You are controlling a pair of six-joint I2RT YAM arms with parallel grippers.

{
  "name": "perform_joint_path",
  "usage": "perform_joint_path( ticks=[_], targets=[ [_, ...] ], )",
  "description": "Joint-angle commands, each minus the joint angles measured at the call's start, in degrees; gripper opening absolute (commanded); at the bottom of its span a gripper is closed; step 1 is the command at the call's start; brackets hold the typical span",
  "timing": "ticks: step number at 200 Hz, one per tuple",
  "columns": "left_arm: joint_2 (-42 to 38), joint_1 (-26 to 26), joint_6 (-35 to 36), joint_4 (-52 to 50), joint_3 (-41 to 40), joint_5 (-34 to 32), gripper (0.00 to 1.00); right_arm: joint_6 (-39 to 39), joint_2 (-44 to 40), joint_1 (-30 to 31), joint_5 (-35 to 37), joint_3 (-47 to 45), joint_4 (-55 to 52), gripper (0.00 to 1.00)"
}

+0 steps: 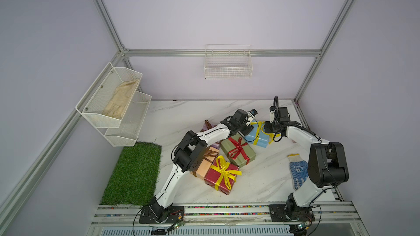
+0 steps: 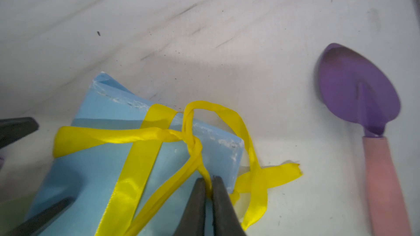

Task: Untie the ribbon bows on the gift boxes
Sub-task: Untie the ribbon from the gift box.

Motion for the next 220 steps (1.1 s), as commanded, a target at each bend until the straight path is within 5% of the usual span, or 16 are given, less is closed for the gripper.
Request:
perform_joint_path(
  ticks=[1,77,157,220],
  targets=[
    [-2.31,0.05,-0.89,-0.49,-2.13,-1.24,0.58,0.82,0.52,-0.17,-0.40,1.07,-0.05,0.00],
    [-0.63,0.33,-1.60,-4.01,-0.33,-3.68,0.58,4.76,-10.82,-0.19,8.25,1.45,-6.49,0.00],
    [-0.86,0.68,-2.39,-5.25,-0.77,-3.42,0.58,6.33,-15.42,-0.18,-2.07,3.79,-9.67,0.00],
    [-4.40,1.03,-0.57,-5.23,-0.63,-3.41,0.62,6.55,-12.48,-0.17,-3.22,-1.59,-8.72,0.00]
  ],
)
